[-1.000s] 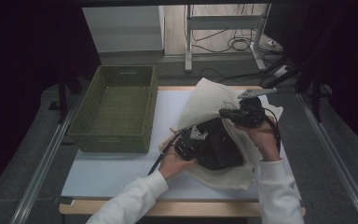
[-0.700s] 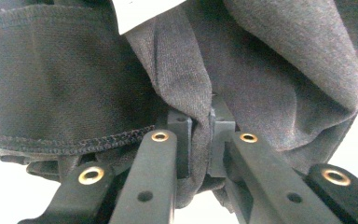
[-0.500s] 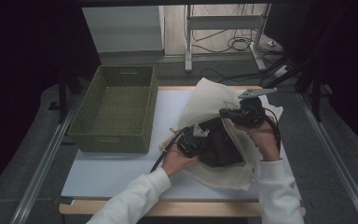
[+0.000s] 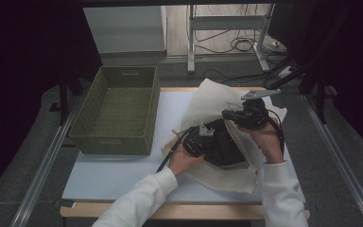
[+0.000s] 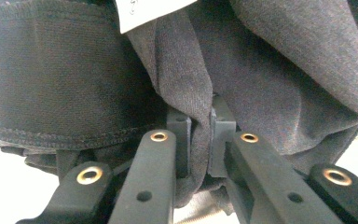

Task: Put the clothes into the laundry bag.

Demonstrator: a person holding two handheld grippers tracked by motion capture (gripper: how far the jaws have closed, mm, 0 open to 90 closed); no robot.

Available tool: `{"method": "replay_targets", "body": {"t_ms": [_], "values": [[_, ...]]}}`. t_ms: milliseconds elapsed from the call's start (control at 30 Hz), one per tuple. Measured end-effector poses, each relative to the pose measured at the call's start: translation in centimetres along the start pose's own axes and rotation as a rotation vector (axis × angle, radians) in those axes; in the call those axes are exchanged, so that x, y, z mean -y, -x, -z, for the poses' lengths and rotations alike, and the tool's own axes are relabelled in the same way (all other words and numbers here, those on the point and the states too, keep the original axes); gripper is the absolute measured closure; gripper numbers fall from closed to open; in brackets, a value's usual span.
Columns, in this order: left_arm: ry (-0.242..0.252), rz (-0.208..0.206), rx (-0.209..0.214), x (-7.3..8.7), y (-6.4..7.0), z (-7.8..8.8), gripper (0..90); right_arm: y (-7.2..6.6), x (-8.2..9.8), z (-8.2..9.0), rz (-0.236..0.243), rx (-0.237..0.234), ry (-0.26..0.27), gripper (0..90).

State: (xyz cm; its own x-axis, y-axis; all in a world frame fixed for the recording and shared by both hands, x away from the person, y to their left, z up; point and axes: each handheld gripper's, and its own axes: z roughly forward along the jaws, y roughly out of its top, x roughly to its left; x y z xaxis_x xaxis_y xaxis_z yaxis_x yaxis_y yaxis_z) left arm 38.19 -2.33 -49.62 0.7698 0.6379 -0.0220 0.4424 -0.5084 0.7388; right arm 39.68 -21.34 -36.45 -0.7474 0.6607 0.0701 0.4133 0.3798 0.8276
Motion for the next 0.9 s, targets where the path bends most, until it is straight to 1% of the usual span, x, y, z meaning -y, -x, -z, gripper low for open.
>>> {"method": "replay_targets", "body": {"t_ms": [133, 433, 600, 667, 800, 900], "values": [[0.004, 0.008, -0.004, -0.3, -0.2, -0.4, 82.9, 0.0, 0.0, 0.0, 0.0, 0.002, 0.003, 89.0], [0.013, 0.004, -0.025, -0.7, -0.3, -1.0, 82.6, 0.0, 0.0, 0.0, 0.002, 0.002, 0.002, 89.0], [0.037, 0.014, -0.047, -0.8, -0.2, -1.7, 82.4, -0.1, -0.1, 0.0, 0.007, 0.001, 0.003, 89.0], [0.043, 0.022, -0.048, -0.8, -0.1, -1.9, 82.2, -0.1, 0.0, -0.1, 0.008, 0.001, 0.002, 89.0], [0.046, 0.015, -0.047, -0.7, -0.1, -1.8, 81.2, 0.0, 0.0, 0.0, 0.004, -0.002, 0.002, 89.0], [0.052, 0.011, -0.033, -0.6, -0.2, -1.6, 80.1, 0.1, 0.0, -0.1, 0.001, -0.007, 0.0, 89.0]]}}
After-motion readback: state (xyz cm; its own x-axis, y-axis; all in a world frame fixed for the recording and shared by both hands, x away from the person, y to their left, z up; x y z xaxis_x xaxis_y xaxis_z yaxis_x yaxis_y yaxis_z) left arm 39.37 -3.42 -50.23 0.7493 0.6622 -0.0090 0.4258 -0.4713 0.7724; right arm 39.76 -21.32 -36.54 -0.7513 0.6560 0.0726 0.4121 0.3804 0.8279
